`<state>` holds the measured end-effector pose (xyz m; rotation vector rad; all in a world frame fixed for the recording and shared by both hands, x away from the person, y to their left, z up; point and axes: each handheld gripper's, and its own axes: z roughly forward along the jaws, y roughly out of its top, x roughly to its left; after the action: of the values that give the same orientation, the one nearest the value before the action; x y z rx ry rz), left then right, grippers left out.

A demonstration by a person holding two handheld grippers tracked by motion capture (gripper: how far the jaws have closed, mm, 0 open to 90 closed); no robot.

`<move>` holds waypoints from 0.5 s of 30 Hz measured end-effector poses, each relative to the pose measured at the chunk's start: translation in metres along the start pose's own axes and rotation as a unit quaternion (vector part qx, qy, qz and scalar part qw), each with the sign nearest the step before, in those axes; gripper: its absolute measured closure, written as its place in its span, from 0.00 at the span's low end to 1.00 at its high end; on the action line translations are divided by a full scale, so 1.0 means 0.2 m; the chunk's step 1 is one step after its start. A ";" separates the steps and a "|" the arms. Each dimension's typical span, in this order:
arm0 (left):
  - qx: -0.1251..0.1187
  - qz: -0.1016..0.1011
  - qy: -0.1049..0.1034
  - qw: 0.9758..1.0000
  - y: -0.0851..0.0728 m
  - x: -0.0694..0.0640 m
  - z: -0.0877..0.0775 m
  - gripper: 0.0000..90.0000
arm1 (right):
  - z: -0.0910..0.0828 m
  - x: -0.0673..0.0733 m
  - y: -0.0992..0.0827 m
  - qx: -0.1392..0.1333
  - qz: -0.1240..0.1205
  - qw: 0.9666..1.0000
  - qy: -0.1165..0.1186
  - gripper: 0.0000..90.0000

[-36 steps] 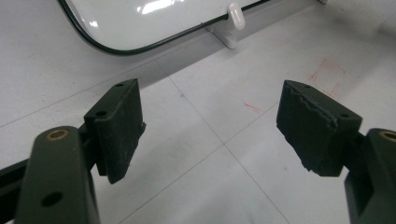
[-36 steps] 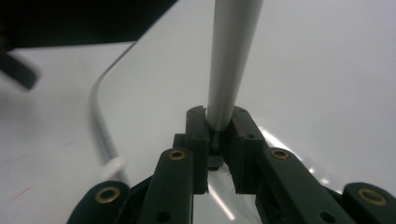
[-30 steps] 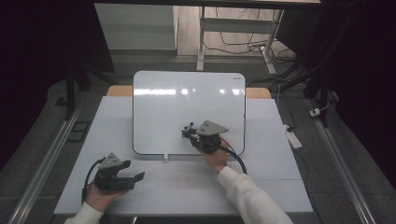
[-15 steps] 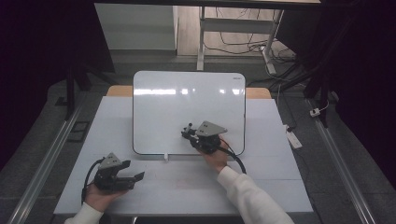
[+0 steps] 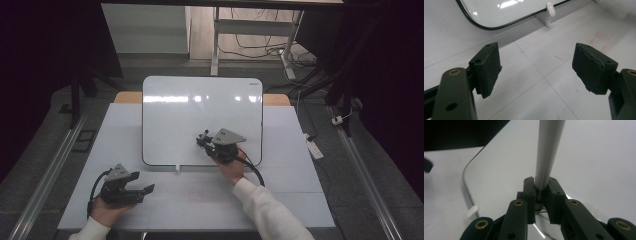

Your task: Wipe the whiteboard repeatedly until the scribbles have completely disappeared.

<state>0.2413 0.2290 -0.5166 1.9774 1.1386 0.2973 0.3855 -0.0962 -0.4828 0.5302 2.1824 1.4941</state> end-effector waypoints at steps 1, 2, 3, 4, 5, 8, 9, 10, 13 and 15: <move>0.000 0.000 0.000 1.000 0.00 0.00 0.00 0.26 | -0.01 -0.01 0.00 -0.002 0.001 1.000 -0.006 0.87; 0.000 0.000 0.000 1.000 0.00 0.00 0.00 0.26 | -0.01 -0.01 0.00 -0.001 0.001 1.000 -0.006 0.88; 0.000 0.000 0.000 1.000 0.00 0.00 0.00 0.26 | -0.01 0.00 0.00 0.001 0.004 1.000 -0.001 0.87; 0.000 -0.001 0.001 1.000 0.00 0.00 0.00 0.26 | 0.00 0.02 -0.01 0.005 0.003 1.000 0.008 0.87; 0.000 0.000 0.001 1.000 0.00 0.00 0.00 0.26 | 0.01 0.04 -0.02 0.011 -0.004 1.000 0.020 0.87; 0.000 0.000 0.002 1.000 0.00 0.00 0.00 0.26 | 0.01 0.04 -0.02 0.015 -0.015 1.000 0.018 0.87; 0.000 0.000 0.002 1.000 0.00 0.00 0.00 0.26 | 0.00 0.03 -0.01 0.011 -0.011 1.000 0.011 0.87; 0.000 0.000 0.002 1.000 0.00 0.00 0.00 0.26 | -0.01 0.01 -0.01 0.005 -0.005 1.000 0.003 0.87; 0.001 0.000 0.001 1.000 0.00 0.00 0.00 0.26 | -0.02 0.00 -0.01 0.004 0.002 1.000 0.001 0.87; 0.001 -0.001 0.000 1.000 0.00 0.00 0.00 0.26 | -0.01 0.04 -0.03 0.017 -0.009 1.000 0.018 0.87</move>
<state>0.2420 0.2289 -0.5170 1.9785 1.1415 0.2952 0.3782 -0.0945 -0.4883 0.4975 2.2378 1.4699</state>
